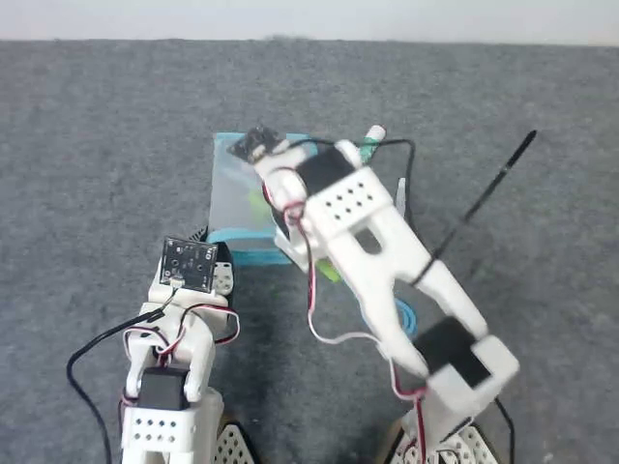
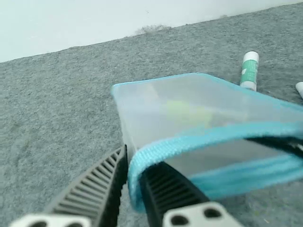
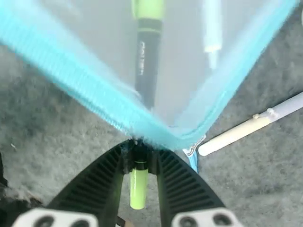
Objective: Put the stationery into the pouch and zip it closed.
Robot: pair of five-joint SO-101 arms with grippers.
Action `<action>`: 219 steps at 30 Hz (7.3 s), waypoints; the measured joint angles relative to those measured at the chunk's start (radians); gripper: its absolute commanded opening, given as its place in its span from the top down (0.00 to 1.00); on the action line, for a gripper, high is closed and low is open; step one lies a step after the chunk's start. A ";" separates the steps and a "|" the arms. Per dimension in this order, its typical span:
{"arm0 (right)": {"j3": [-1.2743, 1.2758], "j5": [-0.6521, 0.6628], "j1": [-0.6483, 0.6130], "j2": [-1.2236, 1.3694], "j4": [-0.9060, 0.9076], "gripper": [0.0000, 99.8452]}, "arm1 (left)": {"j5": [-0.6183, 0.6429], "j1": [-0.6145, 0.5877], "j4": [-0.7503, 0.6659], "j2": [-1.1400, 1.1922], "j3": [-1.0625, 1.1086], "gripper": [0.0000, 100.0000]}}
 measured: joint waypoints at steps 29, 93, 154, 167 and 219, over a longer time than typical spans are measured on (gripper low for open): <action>-0.288 -0.060 -0.012 0.152 0.040 0.83 | 0.008 0.043 0.002 0.000 0.000 0.99; 0.881 -0.259 0.417 -0.285 -0.735 0.83 | 0.000 -0.071 -0.060 0.000 0.000 0.99; 0.939 0.316 -0.002 -1.049 -0.203 0.99 | 0.000 -0.017 -0.026 0.000 0.000 0.99; 0.821 0.209 0.014 -0.744 -0.318 0.99 | 0.000 -0.017 -0.023 0.000 0.000 0.99; 0.120 -0.072 -0.089 -0.230 -0.351 0.92 | 0.002 -0.014 -0.023 0.000 0.000 0.99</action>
